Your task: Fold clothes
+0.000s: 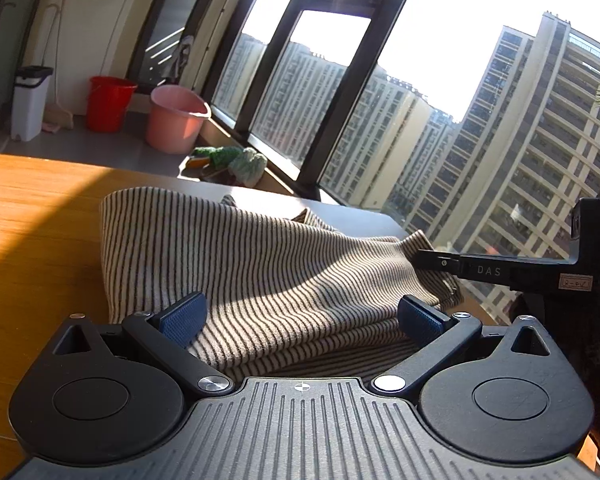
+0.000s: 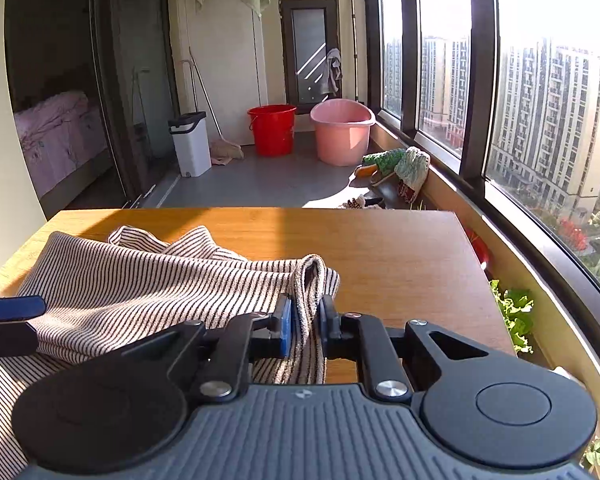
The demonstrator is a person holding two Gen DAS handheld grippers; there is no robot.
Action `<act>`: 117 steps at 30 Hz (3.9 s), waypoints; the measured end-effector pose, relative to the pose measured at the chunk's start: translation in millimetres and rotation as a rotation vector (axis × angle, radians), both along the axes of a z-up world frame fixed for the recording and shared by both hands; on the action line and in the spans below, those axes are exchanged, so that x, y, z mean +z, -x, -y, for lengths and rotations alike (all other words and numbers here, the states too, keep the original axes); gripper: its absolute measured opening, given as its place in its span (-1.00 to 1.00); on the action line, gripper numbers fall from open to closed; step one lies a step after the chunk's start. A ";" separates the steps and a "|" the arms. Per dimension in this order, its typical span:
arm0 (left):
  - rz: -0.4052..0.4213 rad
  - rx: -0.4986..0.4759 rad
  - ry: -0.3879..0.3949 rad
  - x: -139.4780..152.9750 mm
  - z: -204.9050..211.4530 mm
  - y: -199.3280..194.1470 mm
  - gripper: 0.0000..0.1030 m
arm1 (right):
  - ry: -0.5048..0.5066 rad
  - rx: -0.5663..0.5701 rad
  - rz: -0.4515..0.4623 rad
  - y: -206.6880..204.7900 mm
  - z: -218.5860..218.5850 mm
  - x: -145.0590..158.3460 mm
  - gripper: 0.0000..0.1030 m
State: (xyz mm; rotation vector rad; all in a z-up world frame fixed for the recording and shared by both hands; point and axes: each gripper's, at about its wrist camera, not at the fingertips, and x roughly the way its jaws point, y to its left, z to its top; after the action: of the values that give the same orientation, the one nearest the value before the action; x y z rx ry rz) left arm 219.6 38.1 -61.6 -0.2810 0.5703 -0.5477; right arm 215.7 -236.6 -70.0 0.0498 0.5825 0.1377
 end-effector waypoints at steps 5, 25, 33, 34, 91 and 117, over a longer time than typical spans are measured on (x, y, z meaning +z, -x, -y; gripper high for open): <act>-0.014 -0.003 0.000 -0.7 -1.1 -3.1 1.00 | -0.042 -0.058 -0.061 3.3 16.3 -8.0 -0.11; -0.018 -0.052 -0.229 1.1 24.3 -6.4 1.00 | -0.367 0.069 -0.017 19.6 -18.0 -24.7 1.00; -0.005 -0.034 -0.305 -0.5 31.3 -17.2 1.00 | -0.247 0.074 -0.030 14.3 -39.8 -20.4 1.00; -0.006 -0.031 -0.300 -0.7 29.9 -19.3 1.00 | -0.241 0.076 -0.032 12.0 -42.5 -20.4 1.00; 0.054 0.103 -0.105 8.7 -26.5 -1.1 1.00 | 0.059 0.102 -0.006 -5.0 -42.3 25.1 0.50; -0.056 0.143 0.140 34.3 -86.1 -20.5 1.00 | -0.040 0.059 -0.051 -72.1 -14.1 15.3 0.74</act>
State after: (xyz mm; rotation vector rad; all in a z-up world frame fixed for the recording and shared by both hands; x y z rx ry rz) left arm 240.2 124.2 -27.3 -0.4676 0.5620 -0.4430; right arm 287.8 -222.6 -54.7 0.0755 0.6327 0.2058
